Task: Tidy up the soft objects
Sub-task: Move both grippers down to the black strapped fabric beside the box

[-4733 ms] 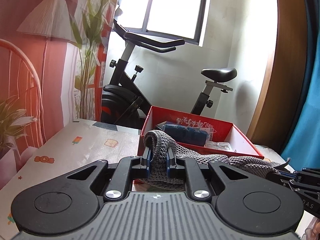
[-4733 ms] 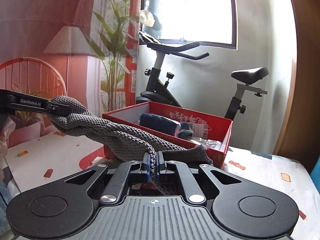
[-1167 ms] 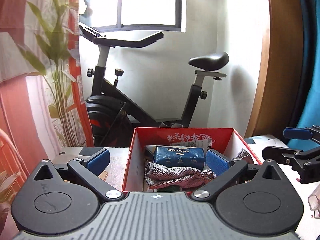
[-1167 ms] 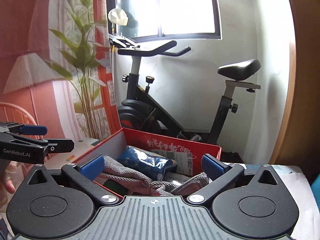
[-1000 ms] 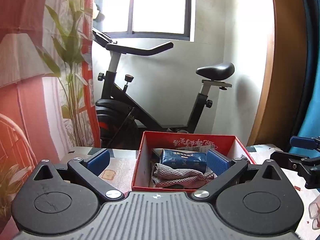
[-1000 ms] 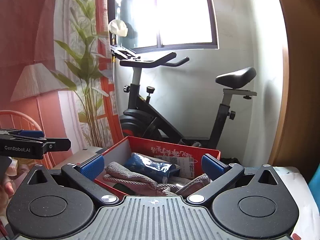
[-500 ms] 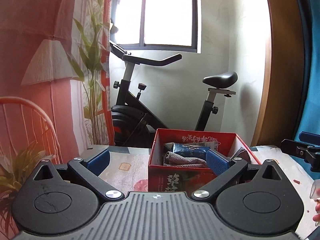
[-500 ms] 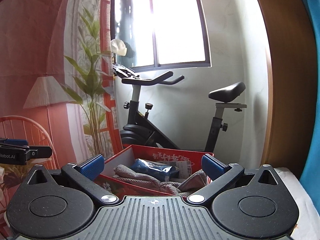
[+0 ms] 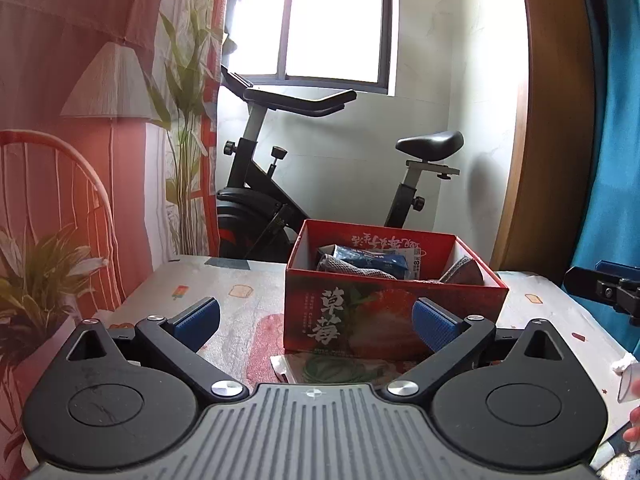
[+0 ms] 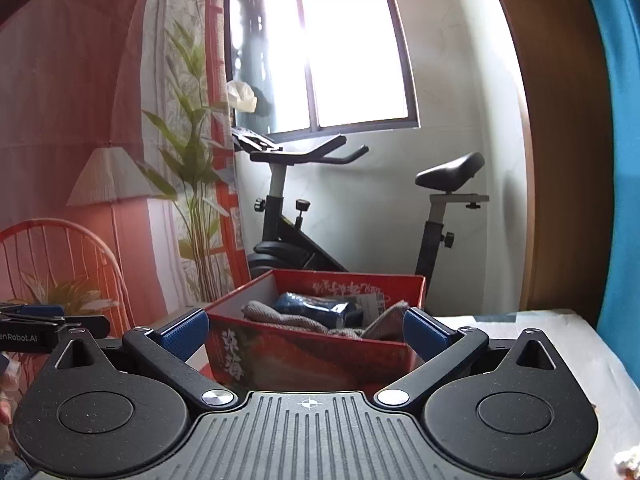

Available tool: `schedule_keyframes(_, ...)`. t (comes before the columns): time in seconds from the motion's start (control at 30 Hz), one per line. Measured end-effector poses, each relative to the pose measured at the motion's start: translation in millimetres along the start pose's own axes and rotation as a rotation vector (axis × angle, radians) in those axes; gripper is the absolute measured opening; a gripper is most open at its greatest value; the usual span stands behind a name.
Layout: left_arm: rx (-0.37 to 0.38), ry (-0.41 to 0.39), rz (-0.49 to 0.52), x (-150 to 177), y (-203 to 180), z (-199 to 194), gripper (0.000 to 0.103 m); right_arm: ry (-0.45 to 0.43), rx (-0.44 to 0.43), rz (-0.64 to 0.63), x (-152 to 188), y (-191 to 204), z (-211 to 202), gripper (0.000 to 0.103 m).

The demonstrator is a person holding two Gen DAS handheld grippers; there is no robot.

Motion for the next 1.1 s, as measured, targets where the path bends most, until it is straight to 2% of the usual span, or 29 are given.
schedule_keyframes(0.2,0.013,0.013,-0.010,19.7,-1.0,-5.1,0.103,0.011,-0.017,0.001,29.6,4.8,-8.9,0.103)
schedule_keyframes(0.4,0.029,0.052,-0.015,40.3,-3.5,-1.0,0.103,0.023,0.024,-0.026,57.0,5.0,-7.0,0.103)
schedule_keyframes(0.57,0.009,0.042,0.007,51.4,-5.9,4.5,0.103,0.068,0.047,-0.034,78.5,2.1,2.7,0.103)
schedule_keyframes(1.1,0.009,0.140,-0.028,74.2,-1.3,26.1,0.103,0.156,0.029,-0.004,102.1,-1.9,22.0,0.103)
Point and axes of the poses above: each gripper's, at about its wrist camera, not at the fingertips, and z roughly the way its jaws point, y to its left, x to its underside, the point moved 8 cm from there along z, roughly the way its jaws point
